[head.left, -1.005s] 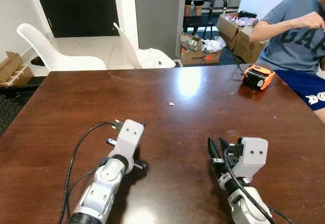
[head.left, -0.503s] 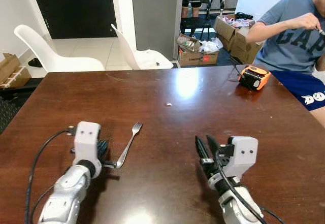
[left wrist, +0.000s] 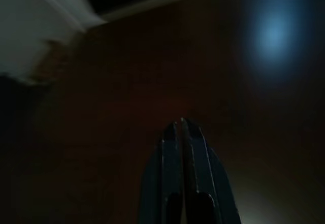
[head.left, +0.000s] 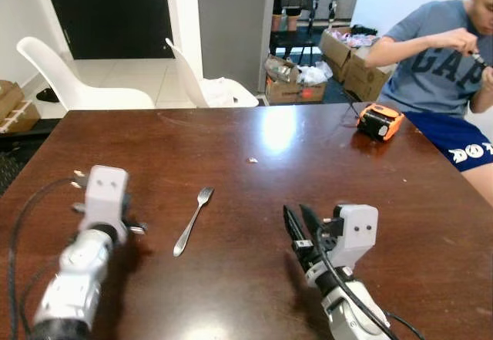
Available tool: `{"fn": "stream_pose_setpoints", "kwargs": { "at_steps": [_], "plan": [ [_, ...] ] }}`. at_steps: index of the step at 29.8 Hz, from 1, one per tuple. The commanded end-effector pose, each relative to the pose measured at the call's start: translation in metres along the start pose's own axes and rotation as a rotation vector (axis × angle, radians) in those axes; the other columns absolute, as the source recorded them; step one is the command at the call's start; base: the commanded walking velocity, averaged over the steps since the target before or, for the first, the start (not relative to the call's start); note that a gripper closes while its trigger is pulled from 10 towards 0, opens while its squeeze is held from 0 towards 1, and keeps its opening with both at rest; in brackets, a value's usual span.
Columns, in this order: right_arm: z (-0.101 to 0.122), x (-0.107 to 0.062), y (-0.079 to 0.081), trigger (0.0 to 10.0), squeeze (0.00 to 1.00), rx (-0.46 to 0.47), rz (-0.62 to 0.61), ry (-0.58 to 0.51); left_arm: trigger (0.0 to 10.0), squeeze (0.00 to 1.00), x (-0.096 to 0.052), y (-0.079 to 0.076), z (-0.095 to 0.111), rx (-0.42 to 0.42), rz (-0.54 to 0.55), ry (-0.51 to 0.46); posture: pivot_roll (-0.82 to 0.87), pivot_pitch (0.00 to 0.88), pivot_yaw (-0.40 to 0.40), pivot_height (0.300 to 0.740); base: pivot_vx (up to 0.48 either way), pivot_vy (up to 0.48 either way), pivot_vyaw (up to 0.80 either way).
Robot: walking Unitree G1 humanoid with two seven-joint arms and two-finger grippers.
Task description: Setting the table
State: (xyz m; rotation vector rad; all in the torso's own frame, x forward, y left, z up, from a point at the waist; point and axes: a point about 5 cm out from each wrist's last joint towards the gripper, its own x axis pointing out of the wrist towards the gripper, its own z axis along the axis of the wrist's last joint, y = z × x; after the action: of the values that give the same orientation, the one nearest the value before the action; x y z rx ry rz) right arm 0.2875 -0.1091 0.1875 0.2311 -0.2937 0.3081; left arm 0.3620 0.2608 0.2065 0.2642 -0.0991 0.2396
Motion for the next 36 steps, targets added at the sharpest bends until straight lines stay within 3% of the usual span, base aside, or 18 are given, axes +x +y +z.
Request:
{"fn": "stream_pose_setpoints", "kwargs": {
  "at_steps": [1,7,10,17,18,34,35,36],
  "plan": [
    [-0.003,0.000,0.002,10.0,0.00,0.014,0.004,0.013,10.0,0.00,0.000,0.003,-0.015,0.013,0.019,0.042,0.01,0.164,0.093,0.740,0.000,0.000,0.00],
    [-0.003,0.003,0.004,10.0,0.00,0.021,0.011,0.007,10.0,0.00,0.016,0.008,-0.009,-0.009,0.022,0.038,0.02,0.151,0.096,0.740,0.000,0.000,0.00],
    [-0.003,0.005,0.005,10.0,0.00,0.021,0.015,-0.001,10.0,0.00,0.026,0.001,0.001,-0.056,-0.023,0.042,0.01,0.143,0.103,0.740,0.000,0.000,0.00],
    [-0.002,0.005,0.002,10.0,0.00,0.021,0.003,-0.006,10.0,0.00,0.033,-0.015,0.008,-0.064,-0.107,0.036,0.01,0.136,0.106,0.740,0.000,0.000,0.00],
    [-0.002,0.005,0.002,10.0,0.00,0.020,0.003,-0.007,10.0,1.00,0.035,-0.018,0.012,-0.080,-0.128,0.022,0.00,0.133,0.105,0.740,0.000,0.000,0.00],
    [-0.002,0.005,0.001,10.0,0.00,0.021,0.003,-0.008,10.0,1.00,0.035,-0.018,0.011,-0.042,-0.176,0.003,0.01,0.136,0.102,0.740,0.000,0.000,0.00],
    [-0.002,0.005,0.001,10.0,0.00,0.021,0.003,-0.007,3.5,0.99,0.035,-0.018,0.010,-0.041,-0.176,0.004,0.01,0.135,0.102,0.740,0.000,0.000,0.00],
    [-0.002,0.005,0.001,10.0,0.00,0.021,0.003,-0.007,0.3,0.00,0.035,-0.019,0.010,-0.053,-0.181,0.003,0.01,0.136,0.102,0.740,0.000,0.000,0.00]
  ]
}}
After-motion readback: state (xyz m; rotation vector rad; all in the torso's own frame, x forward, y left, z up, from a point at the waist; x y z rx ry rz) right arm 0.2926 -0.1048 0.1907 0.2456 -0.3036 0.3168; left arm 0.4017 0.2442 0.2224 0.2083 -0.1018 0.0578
